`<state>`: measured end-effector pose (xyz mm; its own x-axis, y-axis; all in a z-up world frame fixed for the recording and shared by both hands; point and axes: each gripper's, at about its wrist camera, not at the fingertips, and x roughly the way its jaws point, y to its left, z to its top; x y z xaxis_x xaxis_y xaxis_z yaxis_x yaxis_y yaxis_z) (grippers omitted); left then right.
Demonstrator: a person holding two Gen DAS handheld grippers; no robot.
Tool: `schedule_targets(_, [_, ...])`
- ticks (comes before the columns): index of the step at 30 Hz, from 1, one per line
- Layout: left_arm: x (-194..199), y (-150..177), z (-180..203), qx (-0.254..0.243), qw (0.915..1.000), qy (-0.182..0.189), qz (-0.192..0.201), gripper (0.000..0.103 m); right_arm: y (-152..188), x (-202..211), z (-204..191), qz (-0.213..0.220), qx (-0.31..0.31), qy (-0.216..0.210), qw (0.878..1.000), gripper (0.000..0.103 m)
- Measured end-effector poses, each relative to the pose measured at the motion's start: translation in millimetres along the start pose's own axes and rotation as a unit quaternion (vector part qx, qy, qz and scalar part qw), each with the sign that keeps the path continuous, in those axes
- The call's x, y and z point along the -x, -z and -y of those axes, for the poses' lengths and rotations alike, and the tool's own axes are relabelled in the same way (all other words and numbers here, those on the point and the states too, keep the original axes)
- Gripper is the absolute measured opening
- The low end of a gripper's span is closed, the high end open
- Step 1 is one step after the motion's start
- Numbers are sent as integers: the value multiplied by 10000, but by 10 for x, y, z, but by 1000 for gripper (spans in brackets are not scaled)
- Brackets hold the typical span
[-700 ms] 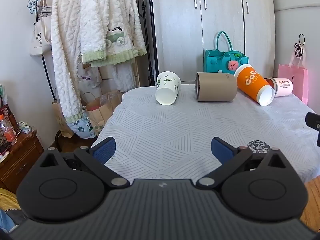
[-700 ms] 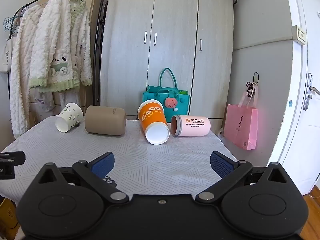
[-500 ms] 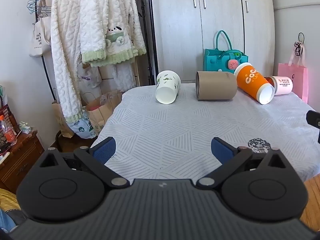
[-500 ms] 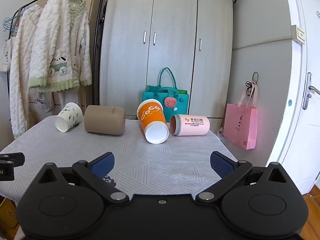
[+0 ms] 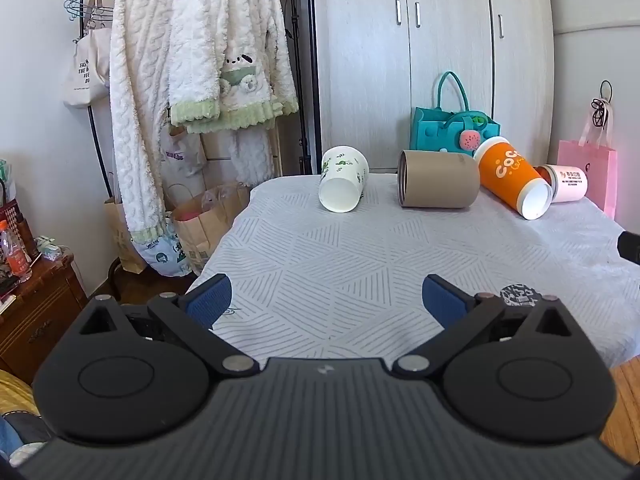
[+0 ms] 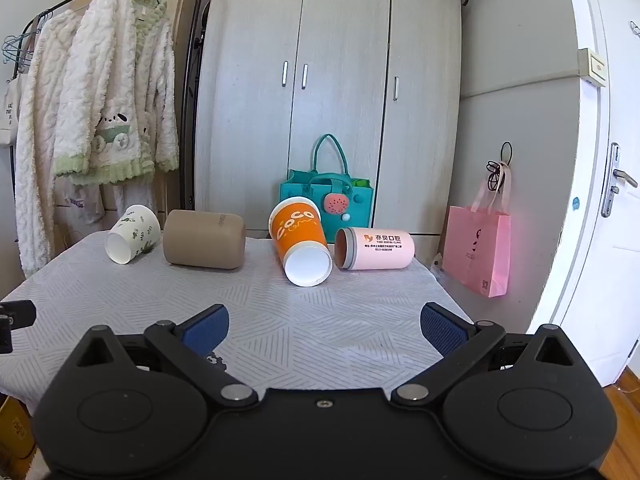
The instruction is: Flip cup upright
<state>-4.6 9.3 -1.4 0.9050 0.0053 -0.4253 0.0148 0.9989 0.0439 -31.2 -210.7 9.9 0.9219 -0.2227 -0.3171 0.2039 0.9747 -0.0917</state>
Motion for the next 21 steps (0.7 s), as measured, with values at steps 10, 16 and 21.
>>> schedule_targets(10, [55, 11, 18, -16, 10000, 35, 59, 103, 47, -20, 59, 0, -39, 40, 10000, 103])
schedule_targets(16, [108, 26, 23, 36, 9998, 91, 168, 103, 46, 18, 116, 66, -137, 80, 9999, 103])
schedule_targets(21, [128, 32, -38, 257, 9992, 210, 226, 103, 29, 47, 148, 86, -164, 129, 9997, 103])
